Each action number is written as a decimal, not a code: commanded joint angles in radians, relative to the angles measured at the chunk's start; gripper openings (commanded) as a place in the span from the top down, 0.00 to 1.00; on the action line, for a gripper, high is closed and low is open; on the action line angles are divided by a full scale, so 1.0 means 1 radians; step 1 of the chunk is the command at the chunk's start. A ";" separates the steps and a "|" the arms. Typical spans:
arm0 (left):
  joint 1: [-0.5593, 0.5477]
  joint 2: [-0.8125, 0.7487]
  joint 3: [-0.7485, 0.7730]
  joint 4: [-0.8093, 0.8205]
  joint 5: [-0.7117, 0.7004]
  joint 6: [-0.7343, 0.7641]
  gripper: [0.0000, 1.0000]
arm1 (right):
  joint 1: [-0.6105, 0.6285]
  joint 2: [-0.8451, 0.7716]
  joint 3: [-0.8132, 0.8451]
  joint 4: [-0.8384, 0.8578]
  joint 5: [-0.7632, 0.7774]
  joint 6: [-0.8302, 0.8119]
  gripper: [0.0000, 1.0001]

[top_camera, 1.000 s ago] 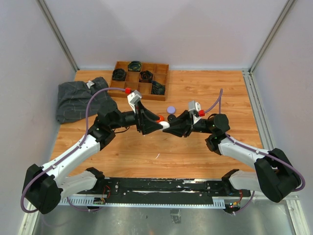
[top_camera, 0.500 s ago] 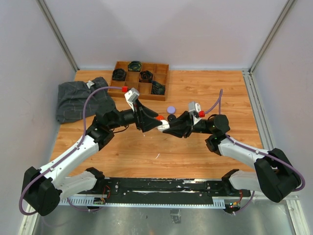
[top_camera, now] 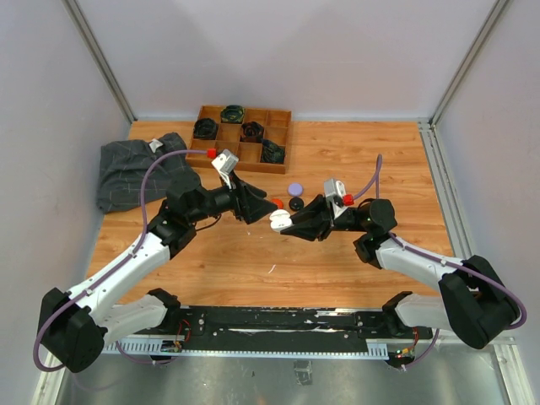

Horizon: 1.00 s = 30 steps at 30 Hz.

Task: Insert the wireless bluetooth earbuds into the charging case
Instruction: Open the charging case, then adjust the earbud at the center of the board.

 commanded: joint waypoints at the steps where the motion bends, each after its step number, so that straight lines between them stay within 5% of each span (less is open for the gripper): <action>1: 0.005 -0.033 0.032 -0.053 -0.076 0.019 0.27 | 0.016 -0.016 -0.013 0.000 0.023 -0.064 0.99; 9: 0.005 -0.017 0.023 -0.247 -0.317 0.055 0.27 | 0.016 -0.092 -0.032 -0.291 0.210 -0.290 0.99; 30: 0.005 0.431 0.101 -0.419 -0.843 -0.179 0.28 | 0.015 -0.095 -0.085 -0.267 0.358 -0.309 0.99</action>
